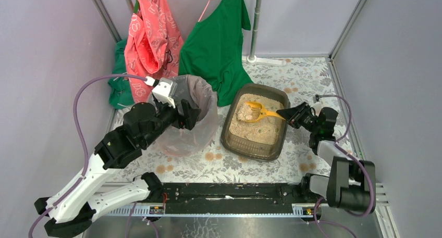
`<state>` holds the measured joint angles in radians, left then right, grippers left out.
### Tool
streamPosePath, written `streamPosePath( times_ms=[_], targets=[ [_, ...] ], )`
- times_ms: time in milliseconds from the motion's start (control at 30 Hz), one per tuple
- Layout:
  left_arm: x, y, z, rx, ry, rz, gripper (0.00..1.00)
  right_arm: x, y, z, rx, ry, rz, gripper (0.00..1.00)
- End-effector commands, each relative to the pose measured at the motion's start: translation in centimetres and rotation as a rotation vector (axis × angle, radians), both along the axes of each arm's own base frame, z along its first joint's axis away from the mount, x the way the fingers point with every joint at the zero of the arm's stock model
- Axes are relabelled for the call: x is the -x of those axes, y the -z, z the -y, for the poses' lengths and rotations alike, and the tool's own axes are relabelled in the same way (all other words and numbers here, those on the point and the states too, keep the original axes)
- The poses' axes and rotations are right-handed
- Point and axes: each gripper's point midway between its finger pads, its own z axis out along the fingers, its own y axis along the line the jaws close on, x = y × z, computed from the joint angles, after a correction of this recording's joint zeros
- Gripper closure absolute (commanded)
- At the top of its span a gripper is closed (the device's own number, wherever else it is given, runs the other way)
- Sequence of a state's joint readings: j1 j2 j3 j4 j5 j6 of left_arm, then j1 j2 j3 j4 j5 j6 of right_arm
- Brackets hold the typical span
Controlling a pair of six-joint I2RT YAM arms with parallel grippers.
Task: Clean the litter box
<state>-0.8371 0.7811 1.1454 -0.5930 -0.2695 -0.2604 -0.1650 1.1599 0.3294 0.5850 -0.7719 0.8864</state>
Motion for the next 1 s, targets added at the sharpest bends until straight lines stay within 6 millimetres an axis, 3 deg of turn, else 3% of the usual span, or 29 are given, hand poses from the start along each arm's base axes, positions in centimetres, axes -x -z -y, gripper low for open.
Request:
streamPosePath(
  times_ms=[0, 300, 667, 833, 967],
  targets=[
    [-0.4, -1.2, 0.5, 0.043, -0.003, 0.036, 0.18, 0.0, -4.9, -1.1, -0.138, -0.124, 0.211, 1.0],
    [0.0, -1.3, -0.3, 0.041, -0.017, 0.043, 0.18, 0.6, -3.4, -0.1, -0.135, -0.079, 0.198, 1.0],
    [-0.1, -0.8, 0.4, 0.027, 0.008, 0.032, 0.18, 1.6, -2.1, 2.4, -0.104, 0.023, 0.177, 1.0],
    [-0.1, -0.5, 0.5, 0.02, 0.015, 0.027, 0.18, 2.0, -1.5, 2.7, -0.151, 0.076, 0.182, 1.0],
    [-0.2, -0.2, 0.8, 0.018, 0.021, 0.021, 0.18, 2.4, -2.3, 3.2, -0.265, 0.088, 0.193, 1.0]
  ],
)
